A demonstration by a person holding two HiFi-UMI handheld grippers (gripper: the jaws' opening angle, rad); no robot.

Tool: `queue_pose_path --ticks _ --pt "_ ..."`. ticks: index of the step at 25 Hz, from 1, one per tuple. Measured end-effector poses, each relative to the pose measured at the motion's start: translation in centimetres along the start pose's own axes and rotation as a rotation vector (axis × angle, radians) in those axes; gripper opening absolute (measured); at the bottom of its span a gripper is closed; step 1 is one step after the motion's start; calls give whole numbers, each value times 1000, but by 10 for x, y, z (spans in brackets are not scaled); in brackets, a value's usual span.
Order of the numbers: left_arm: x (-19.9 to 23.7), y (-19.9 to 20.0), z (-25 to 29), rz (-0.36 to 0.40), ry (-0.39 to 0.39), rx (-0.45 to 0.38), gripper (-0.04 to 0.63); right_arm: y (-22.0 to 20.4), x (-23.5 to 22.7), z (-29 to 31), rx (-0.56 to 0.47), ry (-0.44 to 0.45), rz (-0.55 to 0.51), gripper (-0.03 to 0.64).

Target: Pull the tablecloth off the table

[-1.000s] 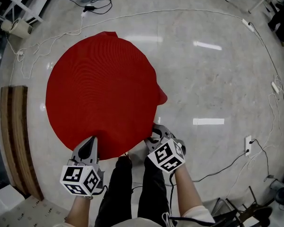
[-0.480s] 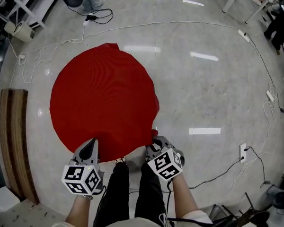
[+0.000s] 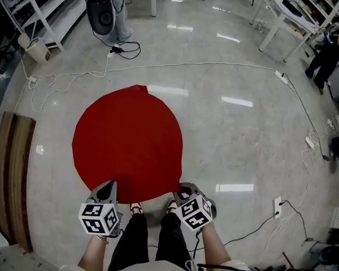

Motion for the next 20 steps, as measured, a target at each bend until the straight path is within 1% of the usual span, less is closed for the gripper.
queue_pose_path --ticks 7,11,13,16,18,20 --pt "19 4 -20 -55 46 -50 6 37 5 -31 -70 -7 56 29" --pt "31 -3 -24 -89 53 -44 6 58 11 -36 -76 -30 45 29" --pt "32 -8 -21 -97 40 -47 6 66 11 -41 -89 -46 28 29" --pt "29 -13 -14 -109 8 -53 6 78 16 -52 -120 -47 3 29" --pt "28 -13 -11 -107 -12 -57 6 88 21 -58 -128 -47 -27 29" --pt "26 -10 -8 -98 -32 -62 8 97 24 -63 -138 -47 -34 29"
Point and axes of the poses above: the fingertips, and each gripper's own axes: z forward along the fingers, x to its left, y out of its top, the point moved 8 cm from there along -z, backward along the fingers, and after that the axes turned 15 degrees about z, right-handed, at the moved point
